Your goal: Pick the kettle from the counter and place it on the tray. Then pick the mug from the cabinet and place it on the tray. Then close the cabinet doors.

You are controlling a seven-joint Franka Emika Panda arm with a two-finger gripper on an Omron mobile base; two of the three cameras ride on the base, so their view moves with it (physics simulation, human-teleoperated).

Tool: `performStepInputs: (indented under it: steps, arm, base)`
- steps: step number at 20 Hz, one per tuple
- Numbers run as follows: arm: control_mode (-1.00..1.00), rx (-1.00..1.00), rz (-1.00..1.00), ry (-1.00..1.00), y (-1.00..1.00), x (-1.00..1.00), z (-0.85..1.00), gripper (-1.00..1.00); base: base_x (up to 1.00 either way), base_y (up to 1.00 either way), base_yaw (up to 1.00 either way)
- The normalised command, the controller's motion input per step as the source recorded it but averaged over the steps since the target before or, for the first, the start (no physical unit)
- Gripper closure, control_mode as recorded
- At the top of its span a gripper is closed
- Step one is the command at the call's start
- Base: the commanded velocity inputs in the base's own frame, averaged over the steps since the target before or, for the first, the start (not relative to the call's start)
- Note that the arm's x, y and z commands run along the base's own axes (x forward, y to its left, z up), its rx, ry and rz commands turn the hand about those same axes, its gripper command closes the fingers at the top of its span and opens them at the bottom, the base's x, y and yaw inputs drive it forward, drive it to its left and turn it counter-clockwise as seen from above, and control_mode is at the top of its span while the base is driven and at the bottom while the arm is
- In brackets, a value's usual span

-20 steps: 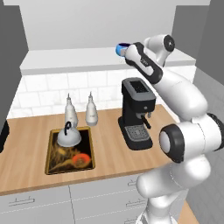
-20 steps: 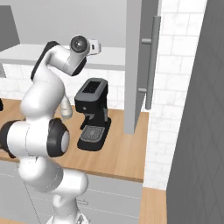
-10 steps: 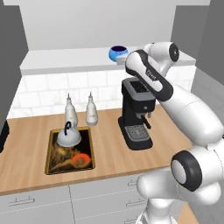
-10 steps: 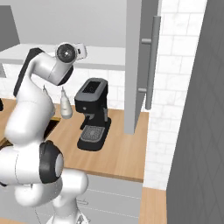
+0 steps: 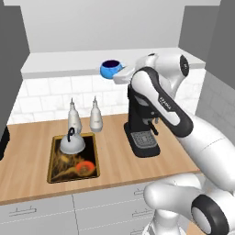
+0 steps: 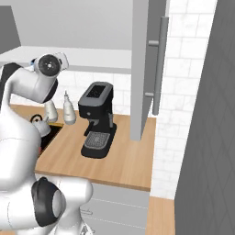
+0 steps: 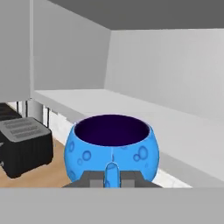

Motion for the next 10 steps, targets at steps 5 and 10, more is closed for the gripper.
performStepInputs:
  steps: [5,10]
  arm:
    - [-1.0,-0.04,0.21,0.0,0.64,-0.65,-0.41,1.0]
    - [-1.0,-0.05,0.21,0.01,0.53,-0.34,-0.61,1.0]
  base:
    - [0.0,0.0,0.0]
    - [0.0,0.0,0.0]
